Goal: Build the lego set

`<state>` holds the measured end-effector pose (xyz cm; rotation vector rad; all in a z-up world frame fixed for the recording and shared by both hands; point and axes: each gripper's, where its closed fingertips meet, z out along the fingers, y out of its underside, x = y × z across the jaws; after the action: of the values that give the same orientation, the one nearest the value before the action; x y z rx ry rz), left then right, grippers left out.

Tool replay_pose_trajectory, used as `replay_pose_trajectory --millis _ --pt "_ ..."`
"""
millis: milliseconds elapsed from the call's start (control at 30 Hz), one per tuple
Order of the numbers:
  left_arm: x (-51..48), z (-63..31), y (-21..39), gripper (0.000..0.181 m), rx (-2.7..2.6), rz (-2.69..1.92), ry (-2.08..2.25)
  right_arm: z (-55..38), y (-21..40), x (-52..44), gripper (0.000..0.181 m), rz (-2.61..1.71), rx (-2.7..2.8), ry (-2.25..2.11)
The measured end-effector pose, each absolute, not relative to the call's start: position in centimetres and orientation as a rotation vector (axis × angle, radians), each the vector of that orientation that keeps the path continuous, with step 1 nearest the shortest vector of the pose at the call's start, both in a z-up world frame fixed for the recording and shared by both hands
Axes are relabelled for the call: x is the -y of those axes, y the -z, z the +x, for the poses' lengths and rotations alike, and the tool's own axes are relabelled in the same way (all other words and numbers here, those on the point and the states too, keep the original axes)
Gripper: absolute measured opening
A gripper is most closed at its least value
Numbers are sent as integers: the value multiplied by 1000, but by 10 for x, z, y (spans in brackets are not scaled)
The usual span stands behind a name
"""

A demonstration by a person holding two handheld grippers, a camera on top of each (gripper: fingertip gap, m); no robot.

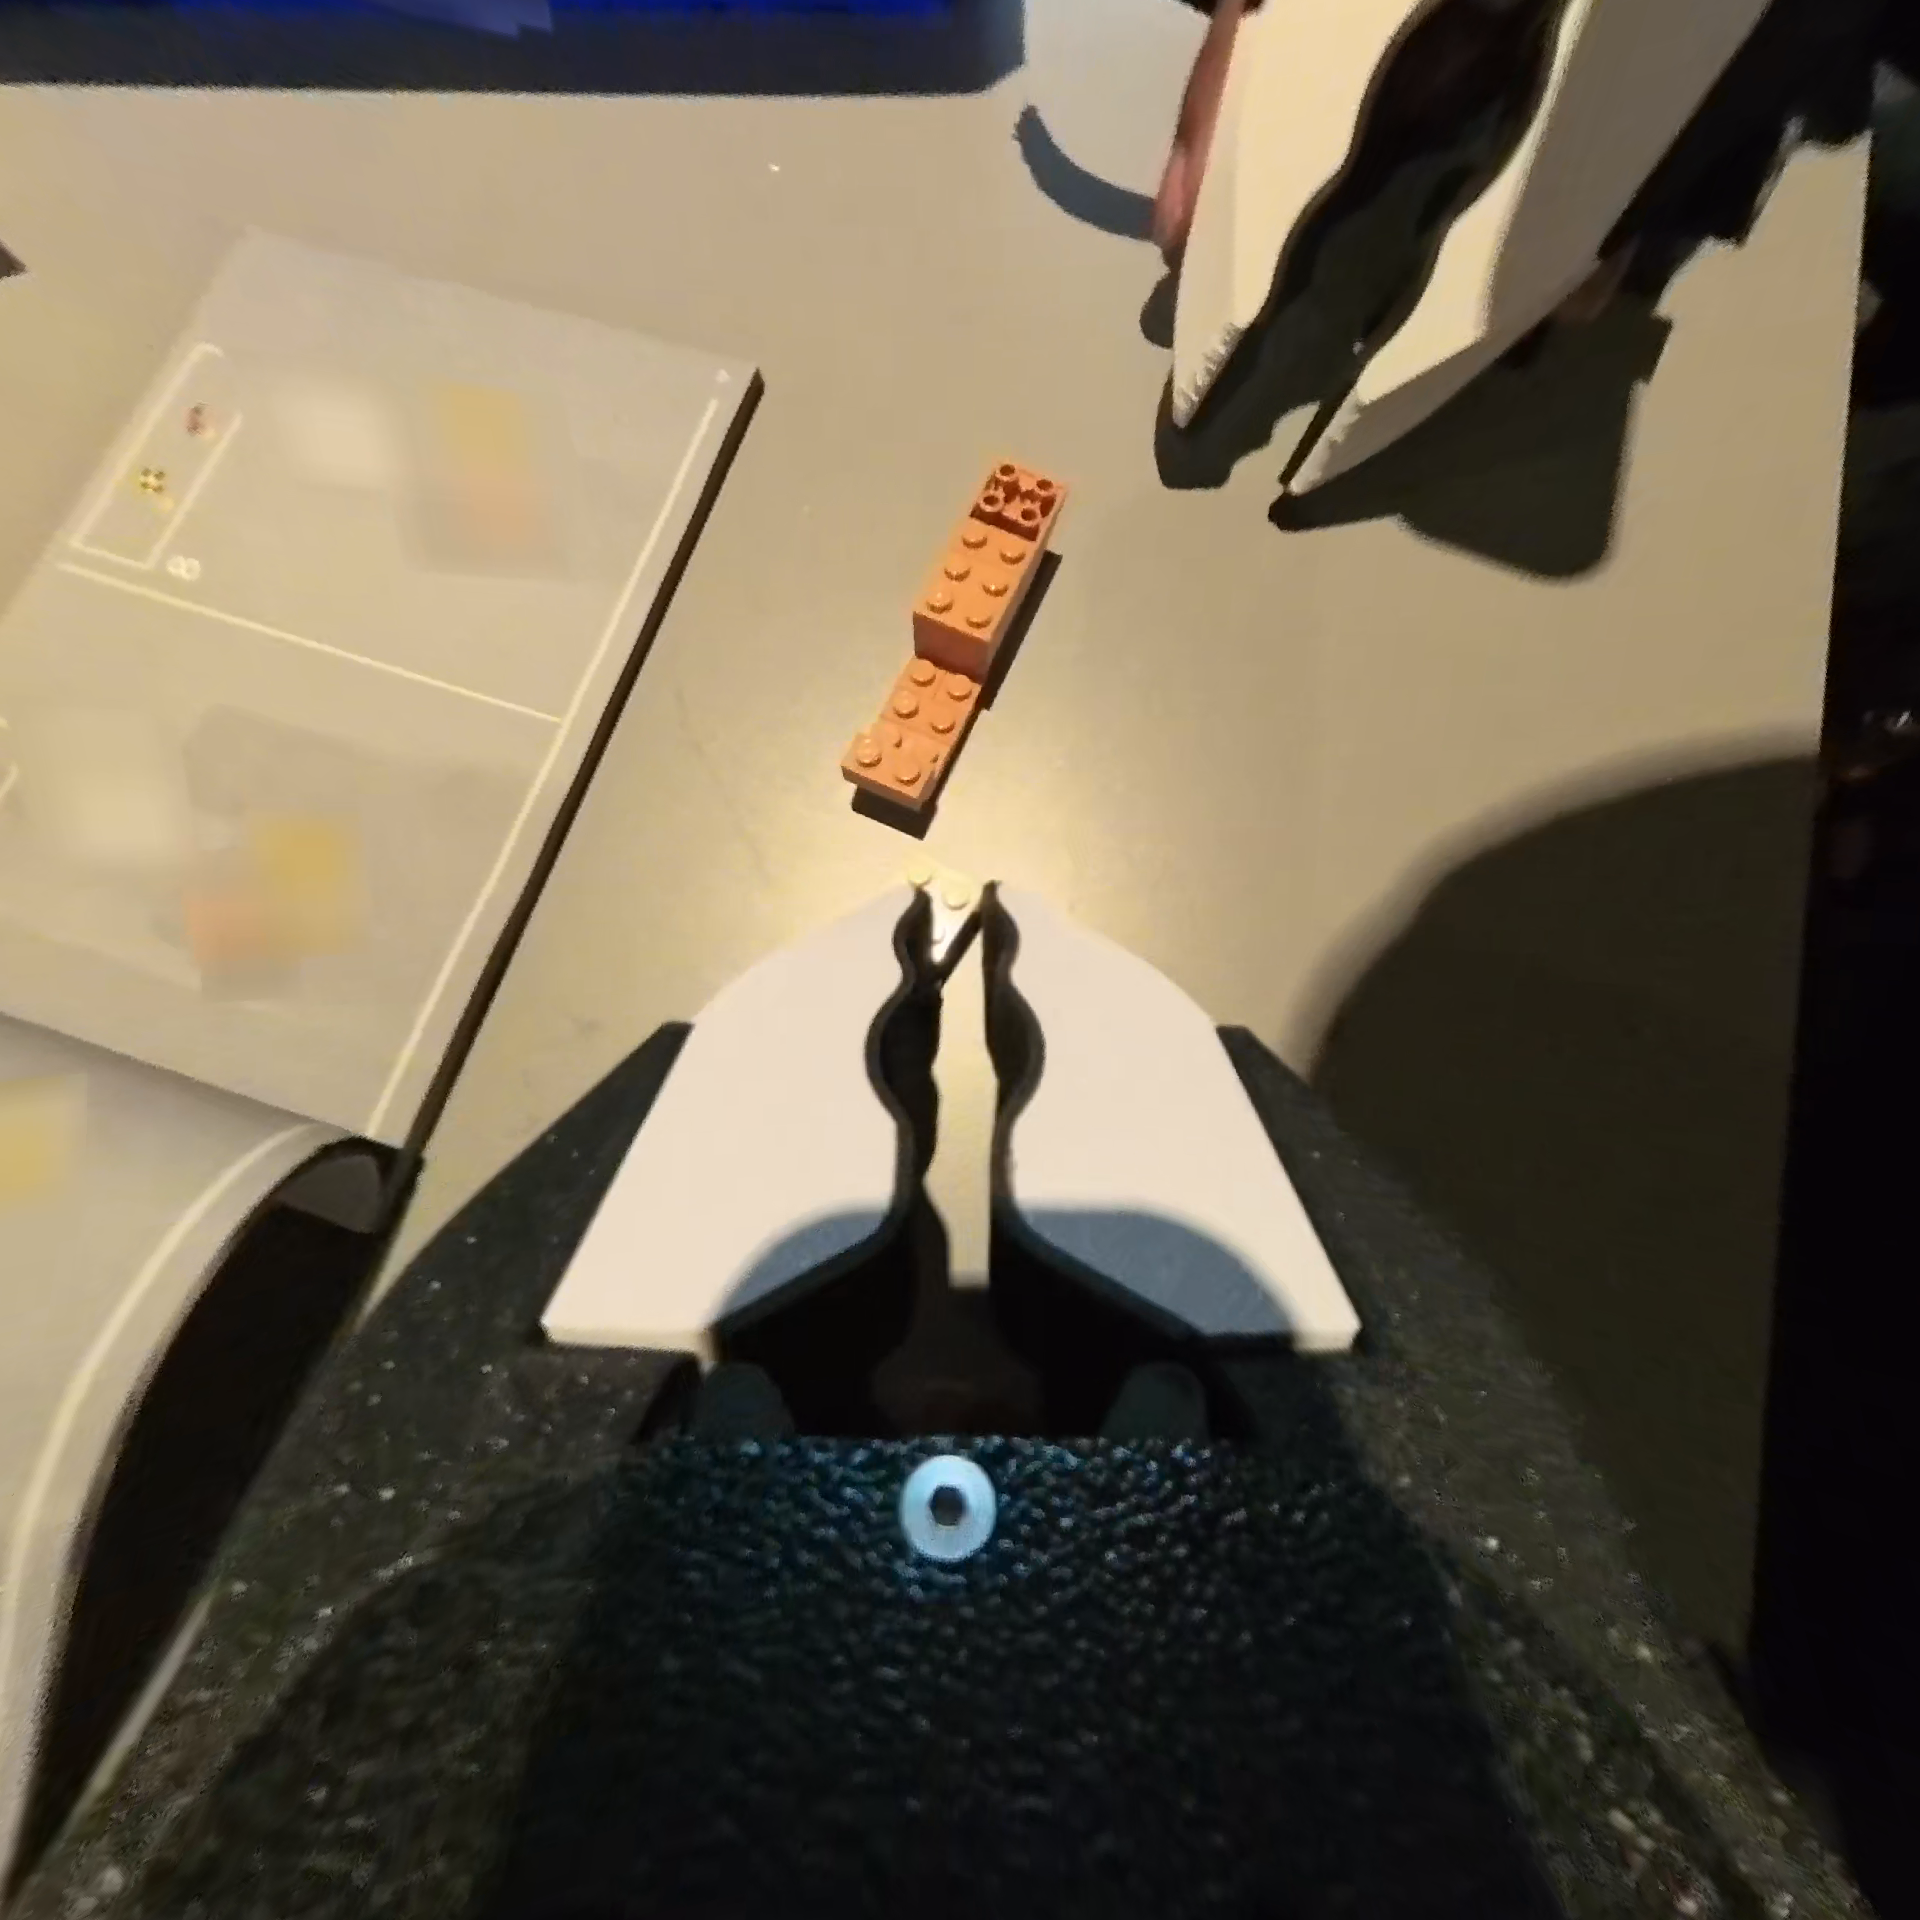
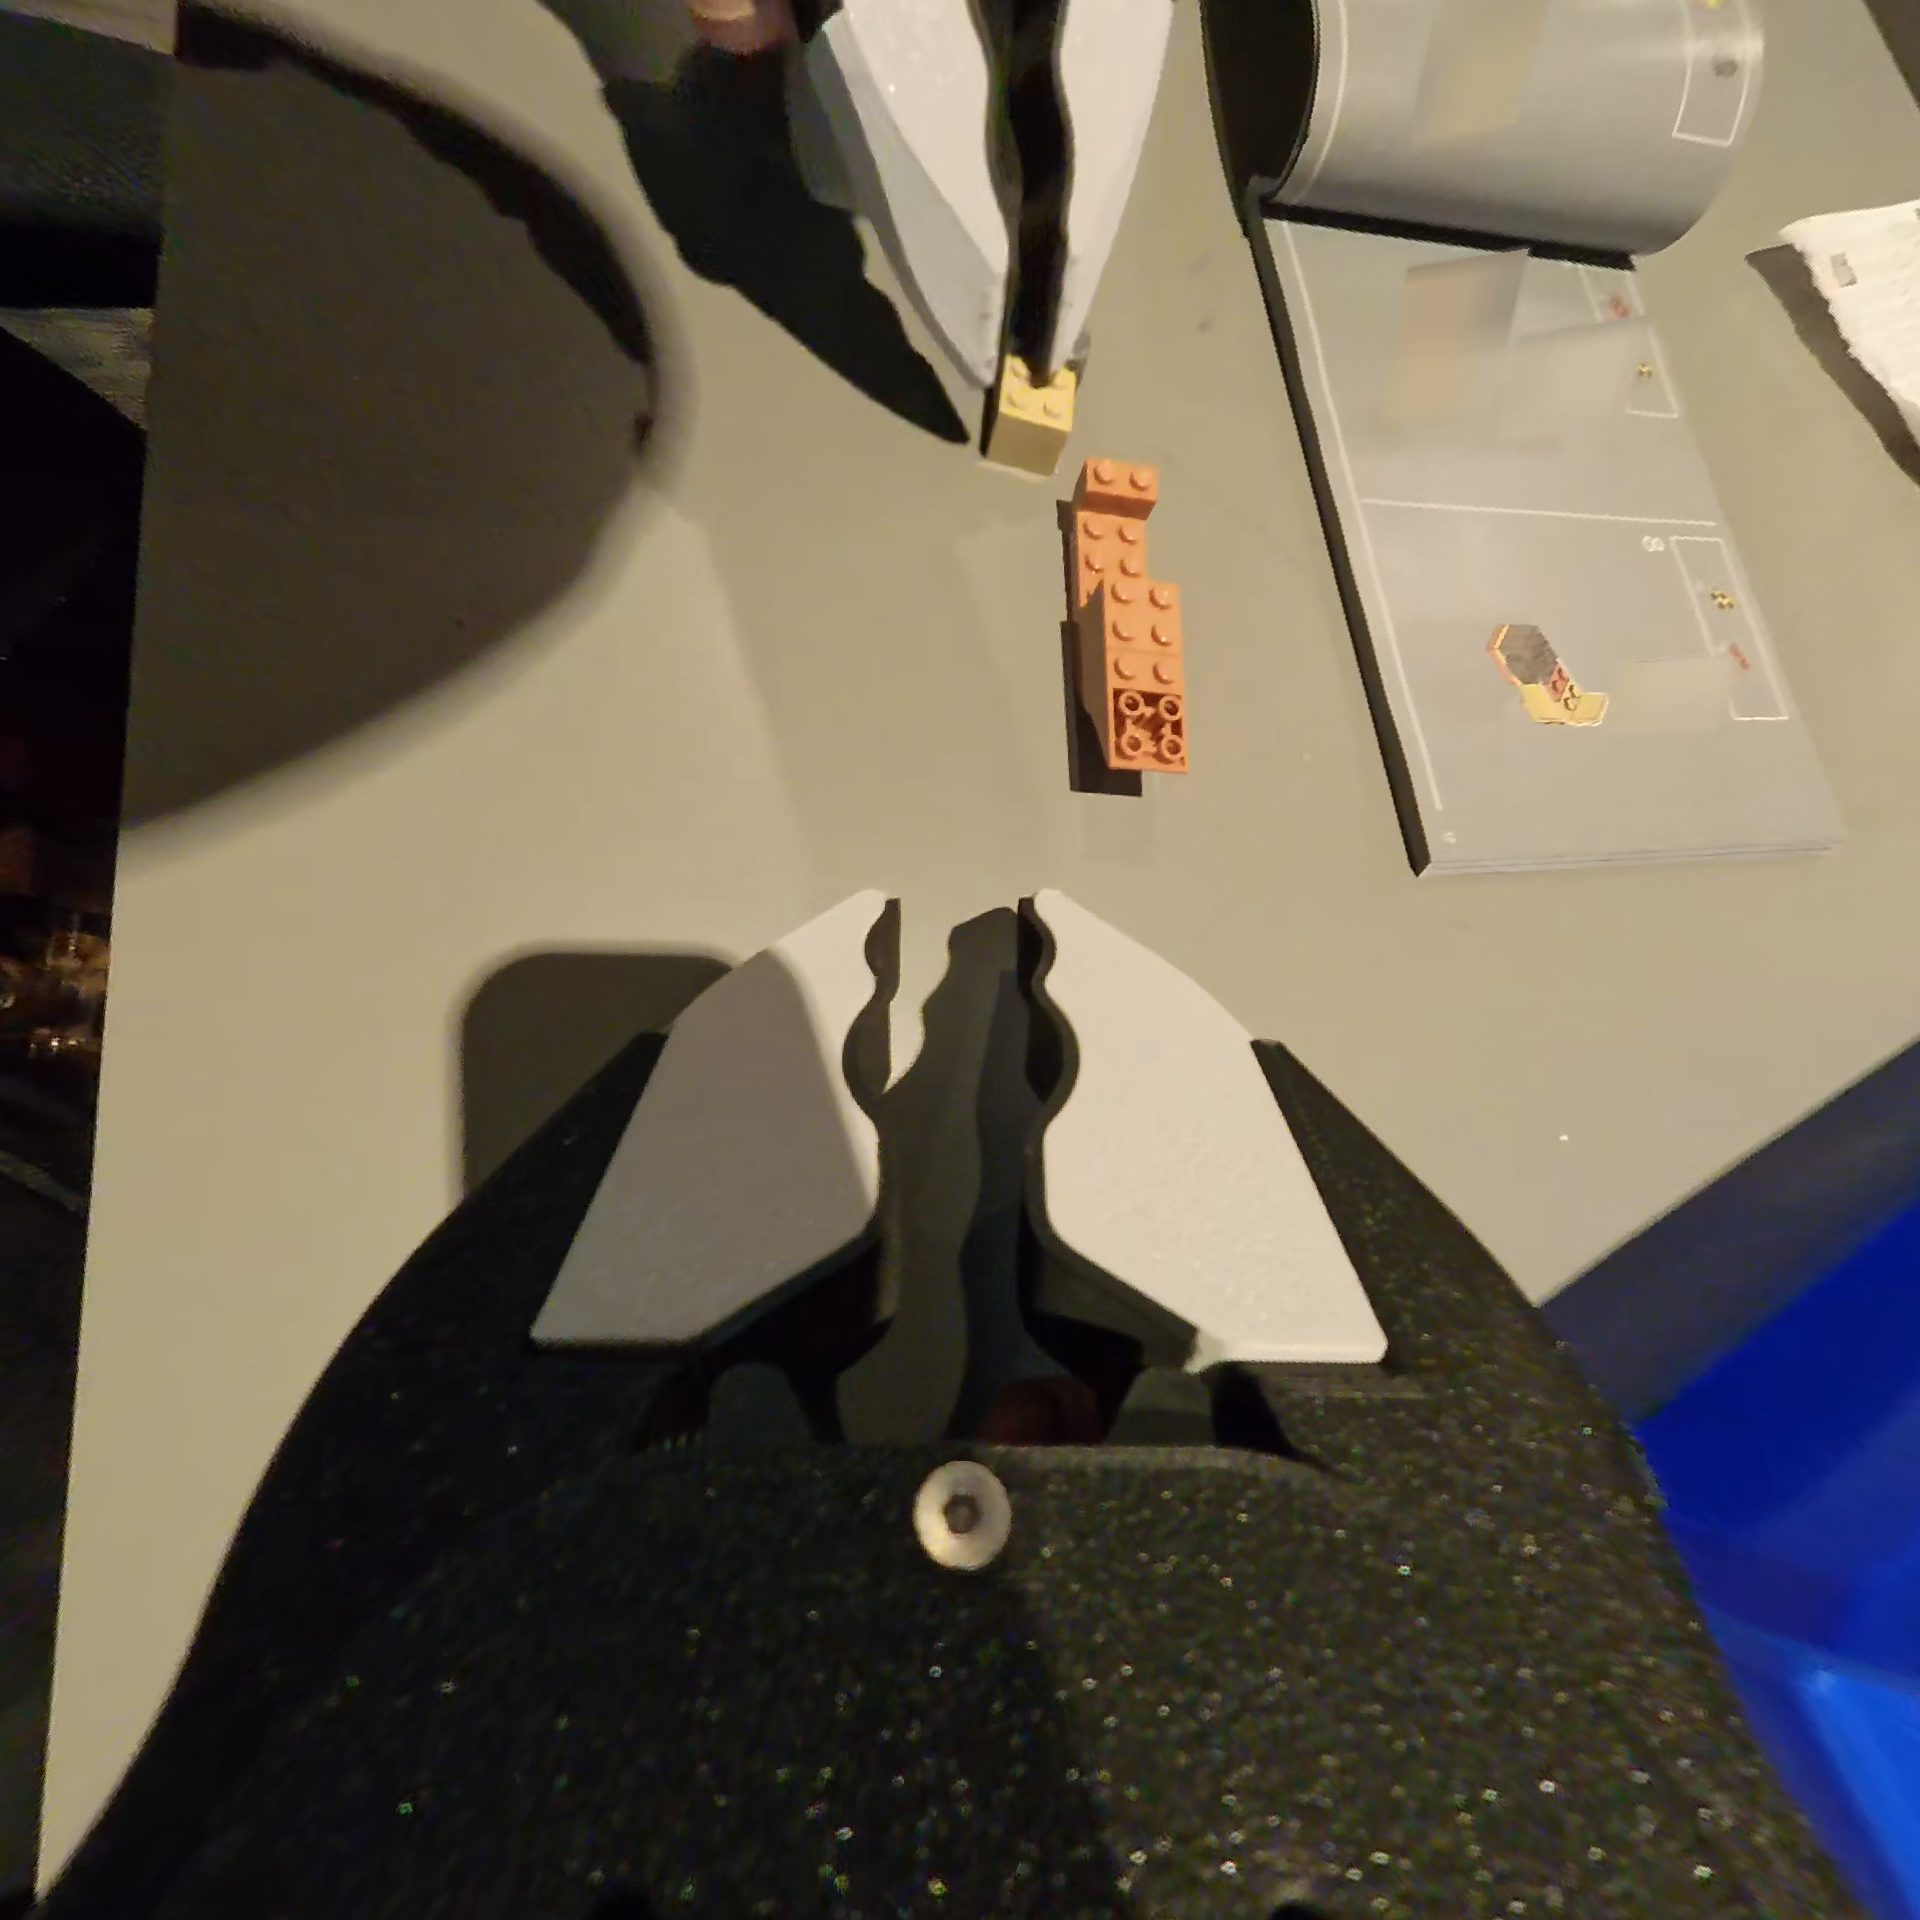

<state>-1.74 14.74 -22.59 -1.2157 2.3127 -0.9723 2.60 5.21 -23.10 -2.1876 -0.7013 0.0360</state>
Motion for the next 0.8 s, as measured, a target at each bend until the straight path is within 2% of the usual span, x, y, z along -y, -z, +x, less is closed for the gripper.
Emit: replay_pose_trajectory --millis 267,467,800 --pt "-162 -8 188 28 -1840 -1273 1184 27 230 -52 21 -2172 700 -5" --pt "-204 -5 160 29 -1418 -1365 1178 28 229 -52 23 -2172 693 -4" --pt "-214 -3 165 29 -1376 -1415 1057 32 224 -52 24 -2164 613 -76"
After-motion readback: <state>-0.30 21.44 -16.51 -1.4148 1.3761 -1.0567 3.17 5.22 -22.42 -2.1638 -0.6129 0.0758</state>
